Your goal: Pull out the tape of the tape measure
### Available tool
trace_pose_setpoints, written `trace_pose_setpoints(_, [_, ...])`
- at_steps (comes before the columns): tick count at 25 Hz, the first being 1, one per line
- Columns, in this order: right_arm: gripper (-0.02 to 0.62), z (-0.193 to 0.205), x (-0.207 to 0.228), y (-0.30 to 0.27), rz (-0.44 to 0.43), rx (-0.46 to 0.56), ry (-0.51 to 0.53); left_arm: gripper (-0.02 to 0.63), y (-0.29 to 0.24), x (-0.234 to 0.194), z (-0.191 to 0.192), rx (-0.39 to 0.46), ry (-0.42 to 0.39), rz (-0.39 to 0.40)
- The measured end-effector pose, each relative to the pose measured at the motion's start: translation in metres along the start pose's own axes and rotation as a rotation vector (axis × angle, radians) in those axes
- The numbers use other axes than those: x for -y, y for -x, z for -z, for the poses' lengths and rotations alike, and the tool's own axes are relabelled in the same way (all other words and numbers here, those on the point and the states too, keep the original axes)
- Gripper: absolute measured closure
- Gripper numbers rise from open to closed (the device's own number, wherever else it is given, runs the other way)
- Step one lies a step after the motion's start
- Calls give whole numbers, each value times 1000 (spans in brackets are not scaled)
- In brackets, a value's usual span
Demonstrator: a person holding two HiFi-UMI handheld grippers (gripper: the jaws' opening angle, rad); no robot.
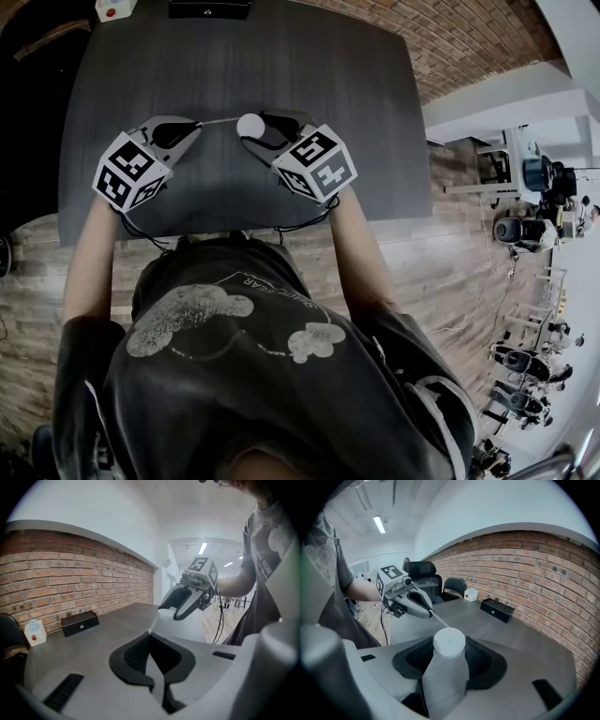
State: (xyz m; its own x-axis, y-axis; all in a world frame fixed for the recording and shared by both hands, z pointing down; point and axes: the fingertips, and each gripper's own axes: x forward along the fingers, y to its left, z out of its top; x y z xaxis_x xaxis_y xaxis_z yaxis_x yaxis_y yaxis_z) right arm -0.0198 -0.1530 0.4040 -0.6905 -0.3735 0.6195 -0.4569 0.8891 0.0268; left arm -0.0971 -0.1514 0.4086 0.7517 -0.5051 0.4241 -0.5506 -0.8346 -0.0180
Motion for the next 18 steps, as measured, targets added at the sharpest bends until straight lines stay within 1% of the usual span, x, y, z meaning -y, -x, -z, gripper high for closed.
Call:
trace_pose_setpoints(3, [365,1,0,0,2,10,-12,597,3,-3,1,5,19,2])
trace_pose_setpoints(11, [365,-1,5,-5,18,10,16,597,1,-8,3,3,34,1])
trace_pose_setpoints(14, [365,0,5,-5,20,8,11,597,2,-9,3,1,32,-4])
trace_pose_setpoints(17, [365,3,10,-4,44,-5,6,597,5,-12,5,-16,18,-16])
trace_pose_setpoints(18, [365,5,14,-3,57,-11,2,597,7,-15,6,-16,24,-24])
